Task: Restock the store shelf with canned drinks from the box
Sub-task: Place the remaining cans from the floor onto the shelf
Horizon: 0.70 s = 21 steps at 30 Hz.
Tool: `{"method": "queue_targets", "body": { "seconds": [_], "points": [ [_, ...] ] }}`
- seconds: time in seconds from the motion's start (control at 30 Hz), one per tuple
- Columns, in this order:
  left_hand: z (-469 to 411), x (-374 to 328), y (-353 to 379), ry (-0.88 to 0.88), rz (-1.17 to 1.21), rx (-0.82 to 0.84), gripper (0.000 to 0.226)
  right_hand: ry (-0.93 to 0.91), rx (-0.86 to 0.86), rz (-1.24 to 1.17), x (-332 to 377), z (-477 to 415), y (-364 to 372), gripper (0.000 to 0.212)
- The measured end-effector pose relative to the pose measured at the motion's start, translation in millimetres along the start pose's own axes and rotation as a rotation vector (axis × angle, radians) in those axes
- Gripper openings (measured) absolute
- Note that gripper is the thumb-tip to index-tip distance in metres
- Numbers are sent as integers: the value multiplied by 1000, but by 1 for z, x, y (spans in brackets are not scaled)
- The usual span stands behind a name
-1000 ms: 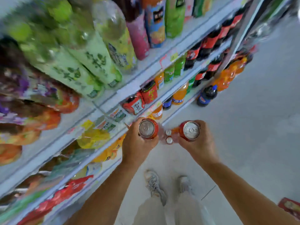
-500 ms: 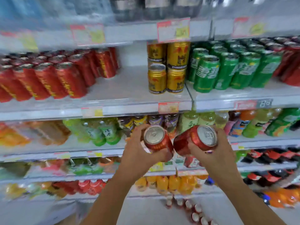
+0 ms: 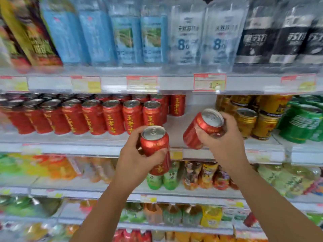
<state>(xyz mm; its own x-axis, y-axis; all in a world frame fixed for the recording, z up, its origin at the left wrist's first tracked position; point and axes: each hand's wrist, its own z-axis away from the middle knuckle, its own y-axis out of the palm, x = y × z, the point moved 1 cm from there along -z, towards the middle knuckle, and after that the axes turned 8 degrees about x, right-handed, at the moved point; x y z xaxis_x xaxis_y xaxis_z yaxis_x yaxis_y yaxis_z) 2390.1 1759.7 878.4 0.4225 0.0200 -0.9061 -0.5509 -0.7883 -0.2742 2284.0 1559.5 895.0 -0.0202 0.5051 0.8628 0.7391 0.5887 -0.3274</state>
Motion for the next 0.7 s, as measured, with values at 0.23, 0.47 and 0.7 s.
{"method": "queue_targets", "body": {
  "seconds": [0.23, 0.47, 0.7],
  "points": [
    [-20, 19, -30, -30, 5, -32, 53, 45, 47, 139, -5, -64, 38, 59],
    [-29, 25, -24, -41, 17, -86, 55, 72, 116, 323, -19, -89, 50, 60],
    [-41, 15, -14, -9, 67, -116, 53, 111, 431, 47, -43, -96, 47, 85]
  ]
}}
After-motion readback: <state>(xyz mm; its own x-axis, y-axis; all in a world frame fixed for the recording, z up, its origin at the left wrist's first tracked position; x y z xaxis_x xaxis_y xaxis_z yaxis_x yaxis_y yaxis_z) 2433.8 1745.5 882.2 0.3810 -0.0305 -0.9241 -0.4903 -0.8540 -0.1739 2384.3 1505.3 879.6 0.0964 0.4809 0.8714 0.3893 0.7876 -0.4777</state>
